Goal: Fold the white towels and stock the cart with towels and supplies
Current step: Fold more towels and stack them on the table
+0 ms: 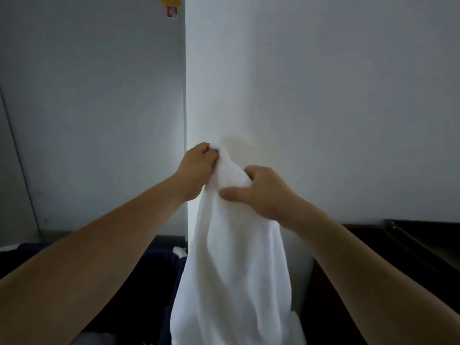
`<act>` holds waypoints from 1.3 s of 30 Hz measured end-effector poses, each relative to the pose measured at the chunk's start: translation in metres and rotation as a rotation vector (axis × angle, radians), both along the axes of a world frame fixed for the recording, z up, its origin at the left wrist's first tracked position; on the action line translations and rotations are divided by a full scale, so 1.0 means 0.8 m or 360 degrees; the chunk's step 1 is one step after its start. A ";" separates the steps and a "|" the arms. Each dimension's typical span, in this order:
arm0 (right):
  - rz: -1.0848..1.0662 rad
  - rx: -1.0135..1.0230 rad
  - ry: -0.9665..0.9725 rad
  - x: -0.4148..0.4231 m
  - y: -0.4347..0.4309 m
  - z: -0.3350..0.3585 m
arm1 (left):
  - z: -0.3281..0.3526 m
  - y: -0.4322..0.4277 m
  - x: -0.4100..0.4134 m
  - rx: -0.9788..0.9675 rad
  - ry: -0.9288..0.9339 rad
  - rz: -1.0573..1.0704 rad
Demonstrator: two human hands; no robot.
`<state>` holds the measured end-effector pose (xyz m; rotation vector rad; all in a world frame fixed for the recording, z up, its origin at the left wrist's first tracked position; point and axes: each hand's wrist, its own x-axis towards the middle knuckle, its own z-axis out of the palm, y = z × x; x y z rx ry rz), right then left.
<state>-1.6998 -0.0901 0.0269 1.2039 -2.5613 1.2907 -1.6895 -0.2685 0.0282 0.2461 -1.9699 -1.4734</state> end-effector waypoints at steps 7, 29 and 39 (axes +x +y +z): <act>0.0116 0.0082 -0.0136 0.005 0.012 -0.037 | 0.002 0.006 0.003 -0.0198 -0.0044 -0.0088; 0.0561 -0.0587 -0.1299 -0.011 0.006 -0.090 | -0.015 0.023 0.048 -0.0945 0.0143 0.0033; -0.0046 -0.0211 -0.0550 -0.026 -0.029 -0.109 | -0.021 0.031 0.070 -0.1049 0.0145 0.0057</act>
